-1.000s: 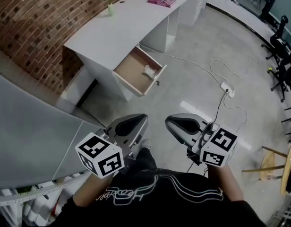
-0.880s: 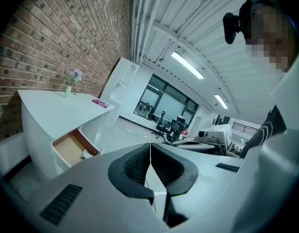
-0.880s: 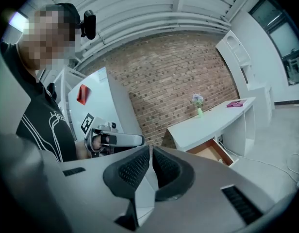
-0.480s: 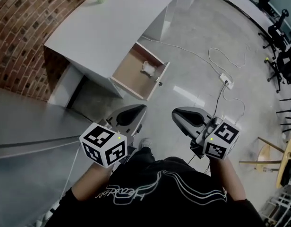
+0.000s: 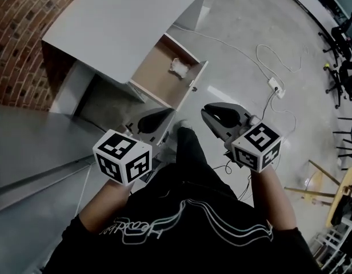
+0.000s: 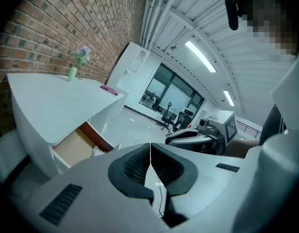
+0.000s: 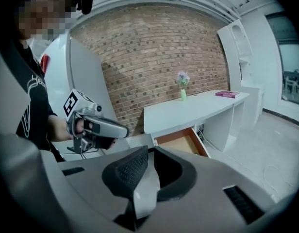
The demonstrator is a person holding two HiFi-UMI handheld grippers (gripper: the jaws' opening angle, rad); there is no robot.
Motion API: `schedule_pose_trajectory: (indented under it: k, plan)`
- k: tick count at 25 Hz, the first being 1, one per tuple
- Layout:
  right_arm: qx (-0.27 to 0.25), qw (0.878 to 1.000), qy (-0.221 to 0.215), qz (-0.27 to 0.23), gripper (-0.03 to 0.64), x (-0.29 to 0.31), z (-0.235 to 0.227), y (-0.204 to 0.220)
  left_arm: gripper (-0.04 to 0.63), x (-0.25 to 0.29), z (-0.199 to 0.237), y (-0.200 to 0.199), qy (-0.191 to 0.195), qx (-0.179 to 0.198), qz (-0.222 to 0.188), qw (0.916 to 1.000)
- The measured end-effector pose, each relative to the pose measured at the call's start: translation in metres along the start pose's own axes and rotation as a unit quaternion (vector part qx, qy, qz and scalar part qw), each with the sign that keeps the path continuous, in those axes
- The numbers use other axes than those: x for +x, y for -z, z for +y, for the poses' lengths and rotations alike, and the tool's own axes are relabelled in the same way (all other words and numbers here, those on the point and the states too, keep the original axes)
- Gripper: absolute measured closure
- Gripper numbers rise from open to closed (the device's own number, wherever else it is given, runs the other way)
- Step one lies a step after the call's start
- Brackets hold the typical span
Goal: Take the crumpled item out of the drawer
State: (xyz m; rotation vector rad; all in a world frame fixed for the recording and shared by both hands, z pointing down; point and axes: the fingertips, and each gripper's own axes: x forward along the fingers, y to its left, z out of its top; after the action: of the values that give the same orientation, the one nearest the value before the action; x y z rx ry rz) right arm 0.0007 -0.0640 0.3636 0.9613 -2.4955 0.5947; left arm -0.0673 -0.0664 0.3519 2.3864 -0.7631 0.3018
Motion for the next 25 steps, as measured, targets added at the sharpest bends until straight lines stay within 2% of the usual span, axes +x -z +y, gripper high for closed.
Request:
schedule_pose_trajectory:
  k: [6, 13, 14, 16, 21, 25]
  plan:
    - [-0.010, 0.999, -0.012, 0.040, 0.561, 0.052, -0.051, 0.003, 0.571, 0.027, 0.030, -0.014, -0.022, -0.003, 0.003, 0.9997]
    - [0.003, 0.996, -0.035, 0.086, 0.559, 0.113, -0.124, 0.007, 0.571, 0.066, 0.072, -0.032, -0.050, -0.018, 0.008, 0.9986]
    - [0.003, 0.995, -0.036, 0.094, 0.550, 0.123, -0.135, 0.008, 0.571, 0.072, 0.078, -0.033, -0.053, -0.022, 0.009, 0.9983]
    - [0.000, 0.993, -0.038, 0.109, 0.479, 0.143, -0.156, 0.011, 0.571, 0.085, 0.092, -0.035, -0.060, -0.028, 0.012, 0.9978]
    - [-0.016, 0.988, -0.044, 0.149, 0.419, 0.197, -0.198, 0.022, 0.571, 0.113, 0.127, -0.029, -0.074, -0.048, 0.021, 0.9959]
    - [-0.030, 0.978, -0.061, 0.198, 0.402, 0.240, -0.218, 0.043, 0.571, 0.126, 0.151, -0.017, -0.081, -0.063, 0.034, 0.9942]
